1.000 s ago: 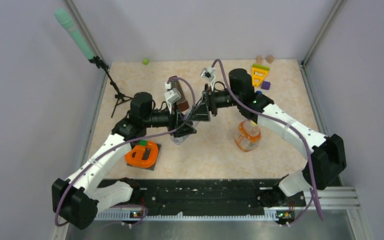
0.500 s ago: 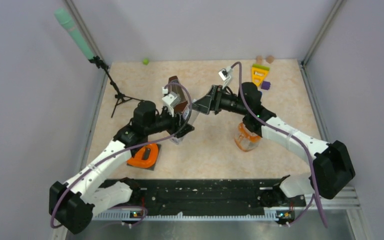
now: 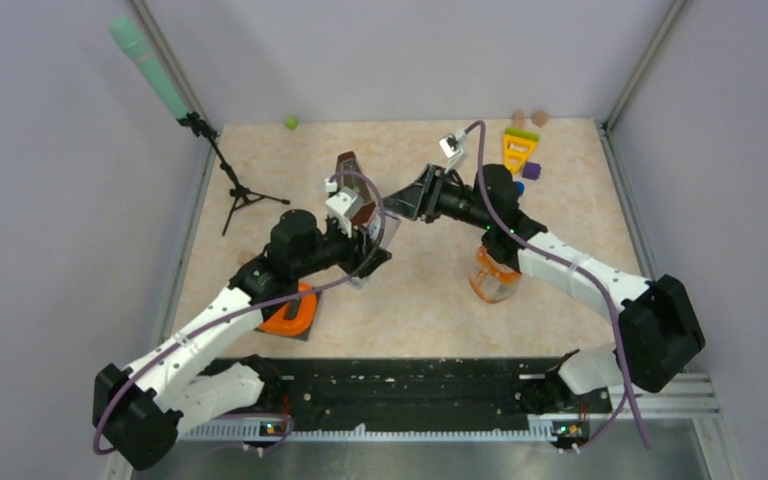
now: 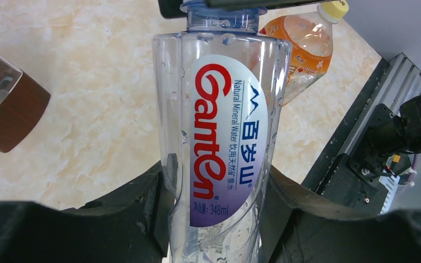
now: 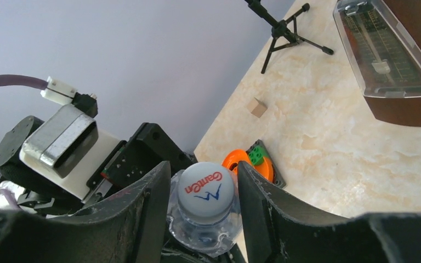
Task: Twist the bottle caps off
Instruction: Unscrew the bottle cap from the plastic bottle.
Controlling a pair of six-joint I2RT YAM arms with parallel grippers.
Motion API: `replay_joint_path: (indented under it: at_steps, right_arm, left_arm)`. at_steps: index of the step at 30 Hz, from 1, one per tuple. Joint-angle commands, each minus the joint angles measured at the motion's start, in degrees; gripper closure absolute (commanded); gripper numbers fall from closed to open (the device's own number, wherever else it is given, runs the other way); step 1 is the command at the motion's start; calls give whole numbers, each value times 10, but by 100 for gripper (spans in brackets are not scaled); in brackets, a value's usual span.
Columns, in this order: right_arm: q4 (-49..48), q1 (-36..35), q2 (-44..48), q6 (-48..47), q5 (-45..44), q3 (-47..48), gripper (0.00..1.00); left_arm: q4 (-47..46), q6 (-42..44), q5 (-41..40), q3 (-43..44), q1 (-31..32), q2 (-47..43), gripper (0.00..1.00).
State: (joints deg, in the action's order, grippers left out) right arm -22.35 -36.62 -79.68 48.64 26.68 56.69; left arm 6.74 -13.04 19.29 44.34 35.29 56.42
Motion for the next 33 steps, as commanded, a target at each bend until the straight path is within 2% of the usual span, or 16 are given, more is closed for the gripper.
replay_joint_path:
  at_steps: [1, 5, 7, 9, 16, 18, 20, 21, 25, 27, 29, 33]
  right_arm:
    - [-26, -3, -14, 12, 17, 30, 55]
    - [-26, -3, -18, 12, 17, 33, 64]
    - [-27, -3, -21, 15, 17, 35, 63]
    - [-33, -3, -25, 22, 19, 39, 55]
    - [-23, -3, -26, 27, 2, 44, 54]
    - [-25, -3, -27, 31, 1, 45, 58]
    - [-30, -3, -29, 34, -1, 43, 74]
    - [-32, -3, -29, 34, 0, 40, 79]
    - [-44, -3, -30, 35, 4, 28, 83]
    - [-51, -3, -33, 35, 18, 29, 91]
    - [-56, -3, -37, 35, 37, 33, 100]
    - [-72, -3, -34, 34, 54, 22, 100]
  left_arm:
    - [-60, -23, -14, -16, 6, -10, 62]
    - [-56, -18, -20, -13, 7, -7, 62]
    - [-51, -14, -17, -10, 7, -4, 62]
    - [-48, -11, -12, -8, 7, -2, 62]
    - [-44, -21, -12, -2, 8, -1, 62]
    - [-55, -26, -15, -7, 8, -5, 62]
    - [-62, -29, -22, -10, 8, -7, 62]
    - [-62, -30, -23, -11, 8, -7, 62]
    - [-62, -30, -17, -12, 7, 1, 61]
    - [-62, -32, -17, -10, 8, 7, 56]
    - [-62, -33, -13, -7, 8, 13, 45]
    - [-86, -39, -6, -5, 8, 23, 30]
